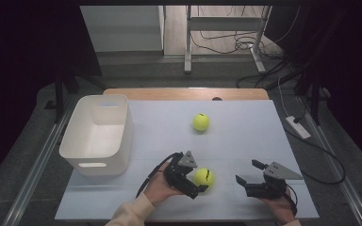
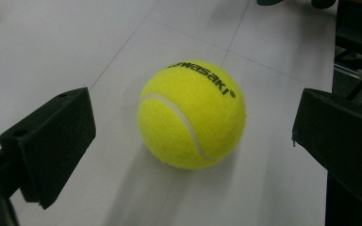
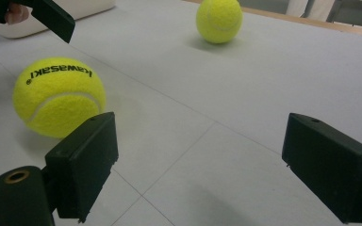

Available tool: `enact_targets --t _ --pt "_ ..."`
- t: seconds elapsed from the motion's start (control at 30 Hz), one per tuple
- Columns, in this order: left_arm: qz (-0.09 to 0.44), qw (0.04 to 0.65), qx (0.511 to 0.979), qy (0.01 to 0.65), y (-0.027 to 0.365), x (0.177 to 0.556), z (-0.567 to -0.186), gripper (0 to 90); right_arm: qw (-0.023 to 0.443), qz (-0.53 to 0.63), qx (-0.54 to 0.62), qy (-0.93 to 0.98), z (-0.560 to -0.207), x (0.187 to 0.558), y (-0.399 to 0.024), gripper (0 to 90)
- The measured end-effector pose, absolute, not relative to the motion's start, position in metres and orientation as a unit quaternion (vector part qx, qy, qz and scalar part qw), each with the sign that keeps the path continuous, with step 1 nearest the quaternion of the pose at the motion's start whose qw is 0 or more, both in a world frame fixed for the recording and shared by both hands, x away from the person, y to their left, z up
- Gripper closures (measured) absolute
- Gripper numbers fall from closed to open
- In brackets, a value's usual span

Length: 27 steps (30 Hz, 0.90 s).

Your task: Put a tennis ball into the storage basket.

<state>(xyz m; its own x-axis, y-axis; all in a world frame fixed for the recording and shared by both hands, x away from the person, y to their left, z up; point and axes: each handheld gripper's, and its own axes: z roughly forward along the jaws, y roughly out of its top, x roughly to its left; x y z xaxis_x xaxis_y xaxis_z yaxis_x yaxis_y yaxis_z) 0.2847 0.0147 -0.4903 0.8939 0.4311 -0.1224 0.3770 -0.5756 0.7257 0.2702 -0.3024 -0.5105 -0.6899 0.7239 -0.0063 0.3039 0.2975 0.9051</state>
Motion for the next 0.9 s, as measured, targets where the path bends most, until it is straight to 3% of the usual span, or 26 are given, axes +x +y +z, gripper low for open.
enact_targets --t 0.9 --pt "0.006 0.384 0.894 0.229 -0.012 0.295 -0.511 2.3 0.215 0.493 0.330 0.776 -0.510 0.270 -0.303 11.5"
